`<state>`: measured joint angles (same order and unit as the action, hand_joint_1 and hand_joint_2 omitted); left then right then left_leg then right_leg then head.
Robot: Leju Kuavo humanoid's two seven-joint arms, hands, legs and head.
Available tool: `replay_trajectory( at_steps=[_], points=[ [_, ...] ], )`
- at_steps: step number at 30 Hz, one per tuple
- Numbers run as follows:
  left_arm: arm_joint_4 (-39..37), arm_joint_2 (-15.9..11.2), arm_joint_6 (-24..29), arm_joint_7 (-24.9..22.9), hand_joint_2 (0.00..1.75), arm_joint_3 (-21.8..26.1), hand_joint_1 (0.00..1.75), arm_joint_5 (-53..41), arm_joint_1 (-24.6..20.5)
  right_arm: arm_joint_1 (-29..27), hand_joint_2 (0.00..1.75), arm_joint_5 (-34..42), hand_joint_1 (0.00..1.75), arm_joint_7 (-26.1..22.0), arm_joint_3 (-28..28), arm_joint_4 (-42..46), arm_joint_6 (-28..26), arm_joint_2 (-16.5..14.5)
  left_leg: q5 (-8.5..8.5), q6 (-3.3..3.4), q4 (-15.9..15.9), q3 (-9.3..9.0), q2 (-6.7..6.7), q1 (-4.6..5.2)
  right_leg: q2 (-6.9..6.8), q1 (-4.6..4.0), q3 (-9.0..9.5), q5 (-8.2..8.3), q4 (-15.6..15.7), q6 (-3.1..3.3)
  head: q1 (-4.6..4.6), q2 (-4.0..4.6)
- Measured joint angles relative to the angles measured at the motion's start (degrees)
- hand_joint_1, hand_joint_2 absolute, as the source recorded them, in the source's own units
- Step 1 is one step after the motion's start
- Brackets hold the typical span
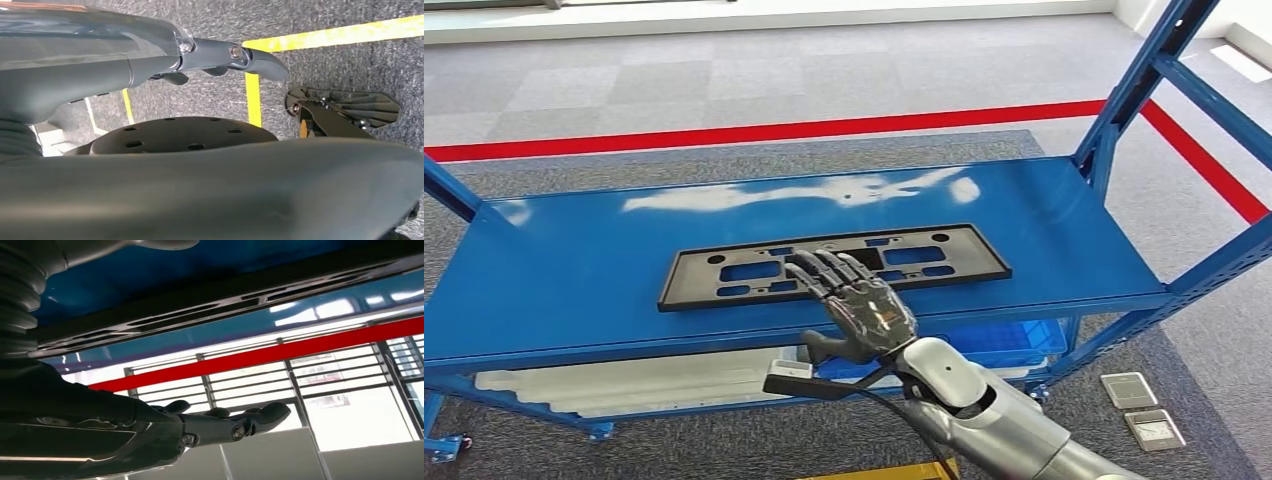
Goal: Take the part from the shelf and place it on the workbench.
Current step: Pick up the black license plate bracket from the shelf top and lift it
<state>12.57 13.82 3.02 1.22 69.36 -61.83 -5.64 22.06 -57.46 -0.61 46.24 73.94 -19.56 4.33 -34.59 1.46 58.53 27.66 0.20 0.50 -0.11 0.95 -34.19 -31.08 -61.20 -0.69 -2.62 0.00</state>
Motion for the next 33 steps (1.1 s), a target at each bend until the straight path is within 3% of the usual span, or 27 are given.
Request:
replay_trajectory(
  at_steps=[18,33],
  points=[
    [0.0,-0.3,-0.5,-0.2,0.0,-1.8,0.0,-1.7,0.2,0.0,1.75,-13.6,0.0,6.6,-0.4,-9.0,-4.2,-1.2,0.0,0.0,0.0,-0.01,0.0,0.01,0.0,0.0,-0.01,0.0,0.0,0.0,0.0,0.0],
    [0.0,-0.7,-0.9,-0.2,0.0,-2.9,0.0,-2.7,0.4,0.1,1.75,-12.9,0.0,6.6,-6.3,-9.4,-5.7,-2.6,0.0,0.0,0.0,-0.01,0.0,0.05,0.01,0.03,0.0,0.0,0.0,0.0,0.0,-0.01]
  ],
)
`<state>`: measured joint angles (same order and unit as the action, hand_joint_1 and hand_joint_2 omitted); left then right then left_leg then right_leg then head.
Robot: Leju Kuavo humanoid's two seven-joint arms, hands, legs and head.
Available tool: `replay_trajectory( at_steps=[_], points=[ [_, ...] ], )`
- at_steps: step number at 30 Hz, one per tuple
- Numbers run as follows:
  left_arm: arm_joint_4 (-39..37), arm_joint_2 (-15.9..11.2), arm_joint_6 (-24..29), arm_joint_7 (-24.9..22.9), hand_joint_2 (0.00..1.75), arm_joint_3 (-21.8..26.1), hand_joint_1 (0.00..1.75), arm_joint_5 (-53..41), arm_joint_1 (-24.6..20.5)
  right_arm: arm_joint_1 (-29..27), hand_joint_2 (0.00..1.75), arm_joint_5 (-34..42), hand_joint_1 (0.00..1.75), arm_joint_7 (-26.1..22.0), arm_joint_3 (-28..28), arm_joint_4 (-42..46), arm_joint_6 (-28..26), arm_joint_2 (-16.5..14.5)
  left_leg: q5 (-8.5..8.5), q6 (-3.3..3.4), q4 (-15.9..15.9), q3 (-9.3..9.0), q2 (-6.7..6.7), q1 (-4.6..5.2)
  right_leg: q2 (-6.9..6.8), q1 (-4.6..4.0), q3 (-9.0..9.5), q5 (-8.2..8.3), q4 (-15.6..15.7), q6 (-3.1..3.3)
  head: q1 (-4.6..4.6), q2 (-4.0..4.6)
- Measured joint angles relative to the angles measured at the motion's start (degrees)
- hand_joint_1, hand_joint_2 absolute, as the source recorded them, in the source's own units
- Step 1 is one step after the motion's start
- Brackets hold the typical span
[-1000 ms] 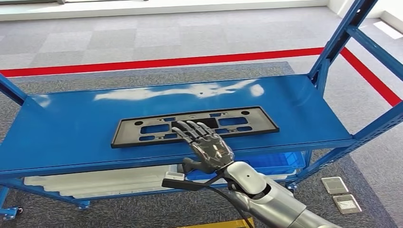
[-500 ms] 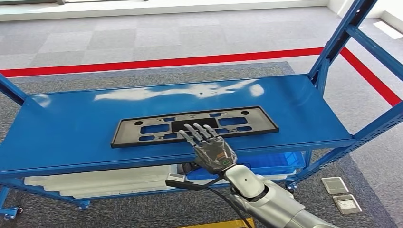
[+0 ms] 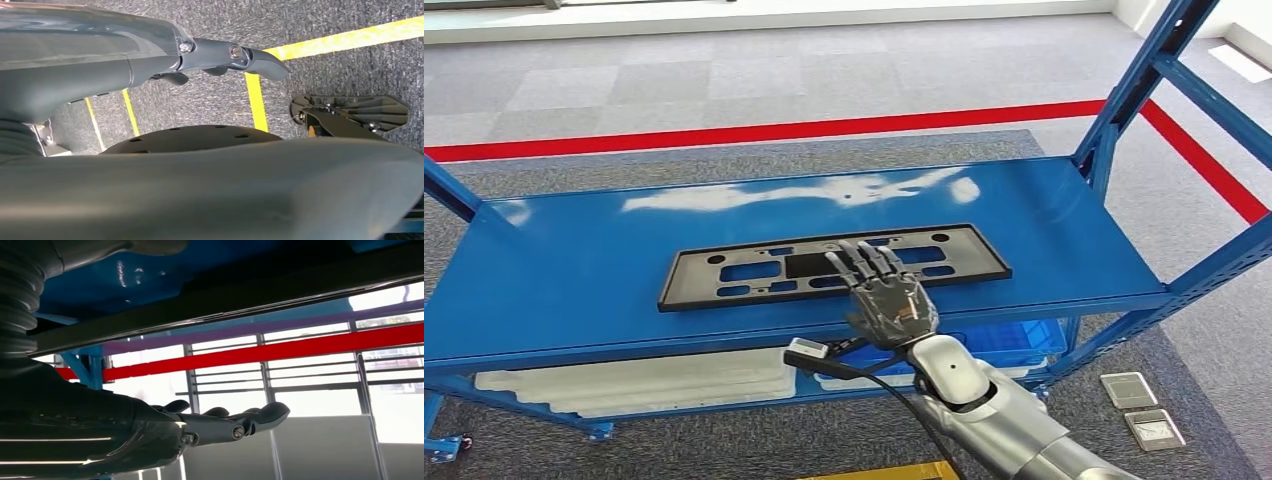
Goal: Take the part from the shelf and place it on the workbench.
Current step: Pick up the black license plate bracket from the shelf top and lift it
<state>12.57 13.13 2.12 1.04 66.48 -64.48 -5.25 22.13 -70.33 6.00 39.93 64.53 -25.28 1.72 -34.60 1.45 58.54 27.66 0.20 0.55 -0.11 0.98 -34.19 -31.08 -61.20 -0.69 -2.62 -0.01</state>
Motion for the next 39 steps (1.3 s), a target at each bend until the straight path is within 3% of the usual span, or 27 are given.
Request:
replay_trajectory(
  at_steps=[11,27,28,31,32,39],
  points=[
    [0.0,-0.1,-0.4,0.7,0.0,-0.4,0.0,-1.1,0.0,1.1,1.75,-2.2,0.0,0.4,-1.2,-4.2,0.0,-0.8,0.0,0.0,0.0,0.0,0.0,0.0,0.0,0.0,0.0,0.0,0.0,0.0,0.01,0.01],
    [0.0,-0.3,0.2,1.0,0.0,-1.6,0.0,-2.2,0.0,7.3,1.75,-11.6,0.04,4.3,-1.2,-20.5,-7.1,-4.9,-0.01,-0.01,0.0,-0.45,0.0,0.01,0.03,0.0,0.4,0.0,0.0,0.0,0.0,0.01],
    [0.0,-0.3,0.2,1.1,0.0,-1.6,0.0,-2.2,0.0,7.5,1.75,-11.8,0.23,4.4,-1.2,-20.9,-7.1,-5.1,-0.01,-0.01,0.0,-0.48,0.0,0.01,0.03,0.0,0.43,0.0,0.0,0.0,0.0,0.01],
    [0.0,-0.3,0.3,1.3,0.0,-1.7,0.0,-2.2,0.0,8.0,1.75,-12.1,1.5,4.4,-1.2,-22.1,-7.0,-5.6,-0.01,-0.01,0.0,-0.53,0.0,0.01,0.03,0.0,0.48,0.0,0.0,0.0,0.0,0.01],
    [0.0,-0.3,0.3,1.4,0.0,-1.7,0.0,-2.2,0.0,8.0,1.75,-12.0,1.75,4.2,-1.2,-22.4,-6.9,-5.7,-0.01,-0.01,0.0,-0.53,0.0,0.01,0.02,0.0,0.49,0.0,0.0,0.0,0.0,0.01],
    [0.0,-0.4,0.5,2.1,0.0,-1.7,0.0,-2.2,0.0,9.0,1.75,-10.4,1.75,1.2,-1.2,-24.2,-3.2,-6.6,-0.01,-0.01,0.0,-0.53,0.0,0.01,0.03,0.0,0.48,0.0,0.0,0.0,0.0,0.0]
  ],
)
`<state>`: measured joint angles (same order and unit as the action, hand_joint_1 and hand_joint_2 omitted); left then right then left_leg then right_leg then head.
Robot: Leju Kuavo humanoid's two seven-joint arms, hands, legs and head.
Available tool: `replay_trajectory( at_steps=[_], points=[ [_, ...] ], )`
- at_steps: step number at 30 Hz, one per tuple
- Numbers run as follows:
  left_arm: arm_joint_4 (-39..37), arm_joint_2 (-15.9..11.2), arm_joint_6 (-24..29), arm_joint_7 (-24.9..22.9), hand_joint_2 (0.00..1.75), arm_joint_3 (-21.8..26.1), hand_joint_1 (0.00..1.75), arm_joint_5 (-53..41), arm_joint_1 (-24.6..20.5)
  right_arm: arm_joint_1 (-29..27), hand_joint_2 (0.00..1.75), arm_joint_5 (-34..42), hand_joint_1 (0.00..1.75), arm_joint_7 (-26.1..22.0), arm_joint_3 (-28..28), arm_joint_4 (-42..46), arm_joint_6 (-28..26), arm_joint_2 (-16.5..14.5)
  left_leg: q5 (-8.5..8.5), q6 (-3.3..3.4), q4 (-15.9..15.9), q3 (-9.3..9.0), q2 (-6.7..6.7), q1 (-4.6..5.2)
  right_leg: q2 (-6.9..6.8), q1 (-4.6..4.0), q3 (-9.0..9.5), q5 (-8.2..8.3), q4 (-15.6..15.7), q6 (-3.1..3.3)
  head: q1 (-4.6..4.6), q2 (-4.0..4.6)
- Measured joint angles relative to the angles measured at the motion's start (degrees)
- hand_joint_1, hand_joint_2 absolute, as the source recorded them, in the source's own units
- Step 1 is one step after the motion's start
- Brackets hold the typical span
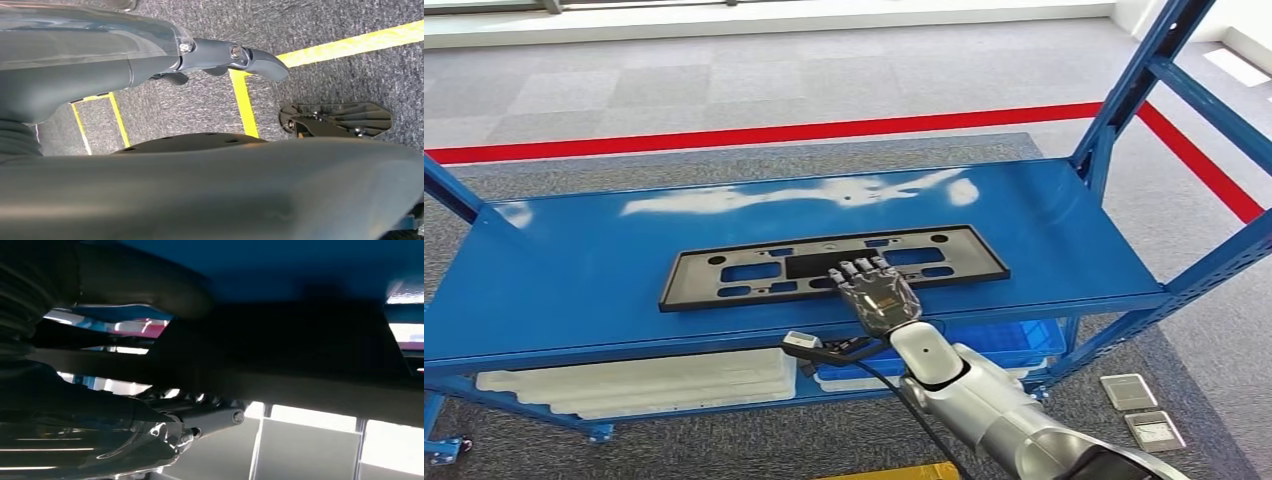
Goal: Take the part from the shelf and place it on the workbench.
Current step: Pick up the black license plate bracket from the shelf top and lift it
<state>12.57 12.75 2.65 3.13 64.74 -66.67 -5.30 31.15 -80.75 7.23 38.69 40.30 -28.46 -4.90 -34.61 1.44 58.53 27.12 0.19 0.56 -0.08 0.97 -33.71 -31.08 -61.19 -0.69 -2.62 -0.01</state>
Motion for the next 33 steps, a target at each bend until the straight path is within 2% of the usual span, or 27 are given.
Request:
replay_trajectory(
  at_steps=[9,15,21,27,31,33],
  points=[
    [0.0,-0.1,0.3,0.2,0.0,0.0,0.0,0.2,0.0,0.2,1.75,2.1,1.75,-1.4,0.0,-0.6,0.2,-0.2,0.0,0.0,0.0,0.03,0.0,0.01,0.0,0.0,-0.02,0.0,0.0,0.0,0.0,0.0],
    [0.0,-0.1,0.5,0.9,0.0,0.0,0.0,0.2,0.0,-0.5,1.75,2.4,1.75,-1.3,0.0,1.4,-2.5,0.2,0.0,0.0,0.0,0.03,0.0,0.02,0.0,0.01,-0.04,0.0,0.0,0.0,0.0,0.0],
    [0.0,-0.2,0.8,1.5,0.0,0.0,0.0,0.6,0.0,-2.4,1.75,5.7,1.75,-1.9,-1.0,9.2,-3.3,2.0,-0.01,0.0,0.0,0.06,0.0,0.02,0.0,0.0,-0.09,0.0,0.0,0.0,0.01,0.0],
    [0.0,-0.3,0.8,3.4,0.0,0.2,0.0,1.6,0.2,-5.2,1.75,13.4,1.75,-4.7,-4.0,24.2,-0.8,6.3,-0.01,0.0,0.0,0.12,0.0,0.05,0.0,0.05,-0.14,0.0,0.0,-0.01,0.0,0.0],
    [0.0,-0.4,0.0,6.9,1.75,0.4,0.0,2.5,0.3,-7.6,1.75,23.7,1.75,-9.6,-5.7,33.7,0.4,9.4,-0.02,0.0,0.0,0.16,0.02,0.08,-0.05,0.06,-0.18,-0.01,0.0,-0.01,0.02,0.0],
    [0.0,-0.4,-0.6,9.1,1.75,0.5,0.0,3.3,0.4,-9.3,1.75,31.2,1.75,-12.7,-7.2,39.9,2.2,11.7,-0.02,0.01,0.0,0.19,0.03,0.09,-0.09,0.07,-0.19,-0.01,0.0,-0.02,0.02,0.0]
  ],
)
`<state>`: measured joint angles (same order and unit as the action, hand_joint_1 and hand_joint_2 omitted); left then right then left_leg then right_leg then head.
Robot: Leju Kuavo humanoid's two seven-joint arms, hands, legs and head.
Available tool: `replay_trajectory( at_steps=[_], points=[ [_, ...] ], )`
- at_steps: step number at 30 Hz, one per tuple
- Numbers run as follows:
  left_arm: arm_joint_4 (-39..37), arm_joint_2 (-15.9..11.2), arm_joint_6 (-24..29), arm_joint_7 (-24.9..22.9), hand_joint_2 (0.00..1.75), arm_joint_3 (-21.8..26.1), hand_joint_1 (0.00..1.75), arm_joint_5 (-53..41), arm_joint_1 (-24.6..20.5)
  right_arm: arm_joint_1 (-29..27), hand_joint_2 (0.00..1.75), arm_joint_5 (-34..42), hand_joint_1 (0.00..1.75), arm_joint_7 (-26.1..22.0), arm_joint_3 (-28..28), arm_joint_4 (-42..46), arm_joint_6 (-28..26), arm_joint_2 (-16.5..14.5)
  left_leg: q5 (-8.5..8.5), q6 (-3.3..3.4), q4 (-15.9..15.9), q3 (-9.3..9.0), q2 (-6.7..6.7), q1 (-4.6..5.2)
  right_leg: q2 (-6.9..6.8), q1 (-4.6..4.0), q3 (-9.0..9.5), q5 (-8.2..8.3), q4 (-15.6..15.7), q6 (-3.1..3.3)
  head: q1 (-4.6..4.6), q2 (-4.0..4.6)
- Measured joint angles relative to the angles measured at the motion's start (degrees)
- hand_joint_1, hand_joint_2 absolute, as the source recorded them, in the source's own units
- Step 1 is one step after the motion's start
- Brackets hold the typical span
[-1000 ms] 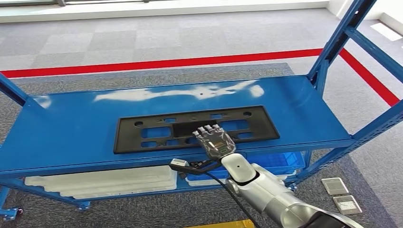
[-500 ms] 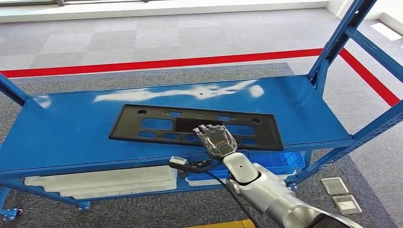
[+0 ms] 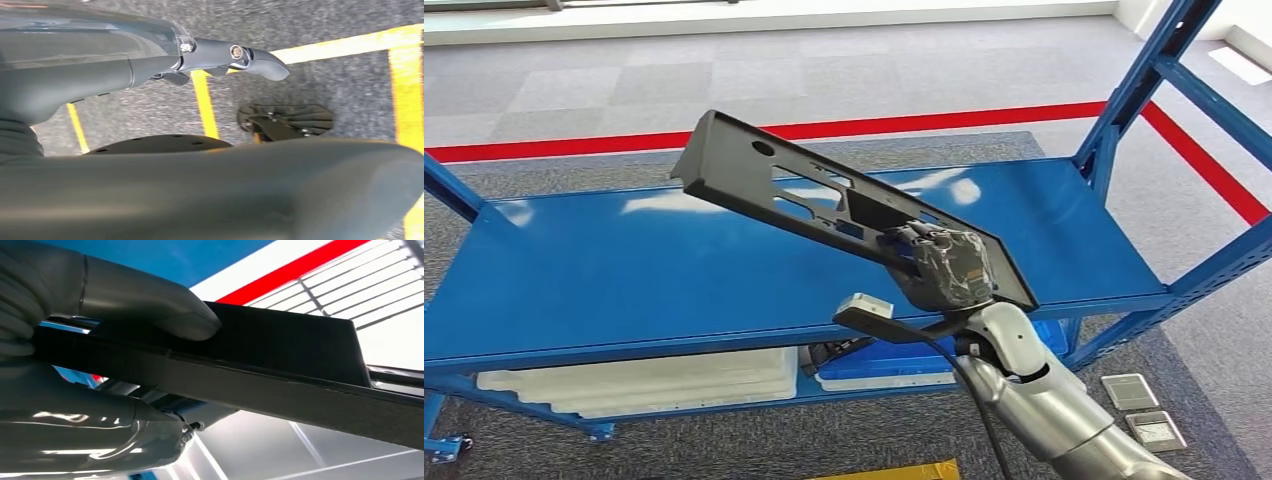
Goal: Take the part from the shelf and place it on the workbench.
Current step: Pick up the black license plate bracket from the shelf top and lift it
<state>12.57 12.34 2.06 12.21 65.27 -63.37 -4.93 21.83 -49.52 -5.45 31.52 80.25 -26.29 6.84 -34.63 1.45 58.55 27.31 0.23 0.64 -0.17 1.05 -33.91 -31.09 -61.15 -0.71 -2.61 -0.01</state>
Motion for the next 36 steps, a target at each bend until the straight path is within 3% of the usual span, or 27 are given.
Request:
replay_trajectory(
  at_steps=[7,13,25,36],
  points=[
    [0.0,-0.3,-1.7,4.0,1.75,1.7,0.0,2.8,0.1,-6.3,1.75,17.6,1.75,-8.0,-7.0,19.9,7.4,8.3,-0.09,0.02,0.0,0.06,0.0,0.01,0.02,0.03,-0.05,-0.01,0.0,-0.01,0.0,0.01],
    [0.0,-0.6,-2.3,5.3,1.75,3.5,0.0,4.8,0.1,-9.2,1.75,27.2,1.75,-11.3,-11.5,29.3,12.9,11.8,-0.1,0.03,0.0,0.05,-0.01,0.01,0.02,0.03,-0.04,-0.01,0.0,-0.01,0.0,0.01],
    [0.0,-1.1,-0.4,1.7,1.75,5.6,0.0,5.0,0.0,-17.2,1.75,54.3,1.75,-18.5,-11.7,36.7,30.7,10.6,-0.1,0.02,0.0,0.09,-0.01,-0.02,0.01,0.0,-0.04,-0.02,0.0,-0.01,0.0,0.01],
    [0.0,-2.3,-1.0,-1.3,1.75,5.6,0.0,4.6,0.1,-20.7,1.75,64.1,1.75,-19.3,-10.4,39.7,39.4,8.7,-0.1,0.02,0.0,0.07,-0.01,0.01,0.01,0.03,-0.03,-0.02,0.0,-0.02,-0.01,0.0]
  ],
)
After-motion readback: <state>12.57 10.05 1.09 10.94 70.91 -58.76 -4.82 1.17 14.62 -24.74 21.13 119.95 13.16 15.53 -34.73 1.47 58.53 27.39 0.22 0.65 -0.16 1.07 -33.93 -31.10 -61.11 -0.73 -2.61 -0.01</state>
